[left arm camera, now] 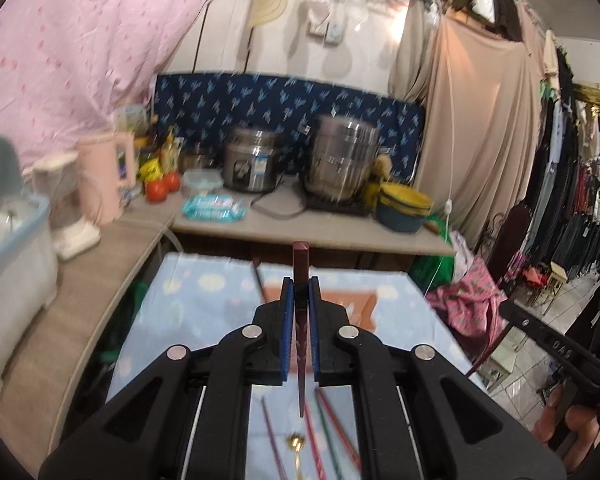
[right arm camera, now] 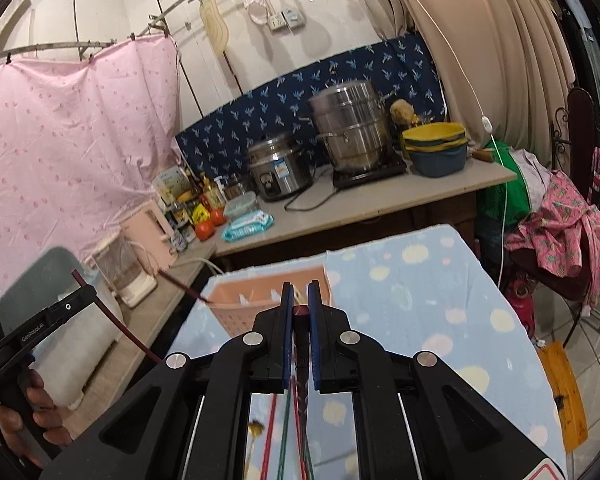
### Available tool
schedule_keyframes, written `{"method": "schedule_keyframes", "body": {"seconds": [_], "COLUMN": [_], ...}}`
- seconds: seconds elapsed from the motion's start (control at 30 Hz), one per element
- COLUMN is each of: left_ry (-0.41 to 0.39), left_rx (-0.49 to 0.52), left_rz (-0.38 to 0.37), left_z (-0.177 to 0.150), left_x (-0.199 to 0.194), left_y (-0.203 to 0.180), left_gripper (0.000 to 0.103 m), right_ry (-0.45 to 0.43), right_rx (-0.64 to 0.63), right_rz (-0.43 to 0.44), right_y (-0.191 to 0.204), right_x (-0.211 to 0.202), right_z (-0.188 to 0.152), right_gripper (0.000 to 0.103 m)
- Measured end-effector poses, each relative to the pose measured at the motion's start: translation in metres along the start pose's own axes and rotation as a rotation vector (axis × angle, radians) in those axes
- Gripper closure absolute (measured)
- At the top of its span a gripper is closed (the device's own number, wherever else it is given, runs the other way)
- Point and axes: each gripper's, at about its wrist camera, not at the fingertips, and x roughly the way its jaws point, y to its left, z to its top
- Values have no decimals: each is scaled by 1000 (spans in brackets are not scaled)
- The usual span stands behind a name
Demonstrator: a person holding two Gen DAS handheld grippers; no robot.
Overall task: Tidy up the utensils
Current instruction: 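Carry both chopsticks over the pink basket and open both tools to drop them in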
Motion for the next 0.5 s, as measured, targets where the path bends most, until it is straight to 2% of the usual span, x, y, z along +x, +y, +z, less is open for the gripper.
{"method": "schedule_keyframes", "body": {"seconds": [0.33,0.5], "left_ry": [-159,-182], "left_rx": [69,78], "left_rz": [18,29], "left_z": [78,95], "left_x": [33,49], "left_y": [-23,-21], "left_gripper": [96,96], "right_ry": [-111,-175], "right_rx": [-12,-6], "right_rz": [44,70], "right_y": [24,36], "right_x": [39,55], "right_z": [76,108], "right_gripper": [96,96]}}
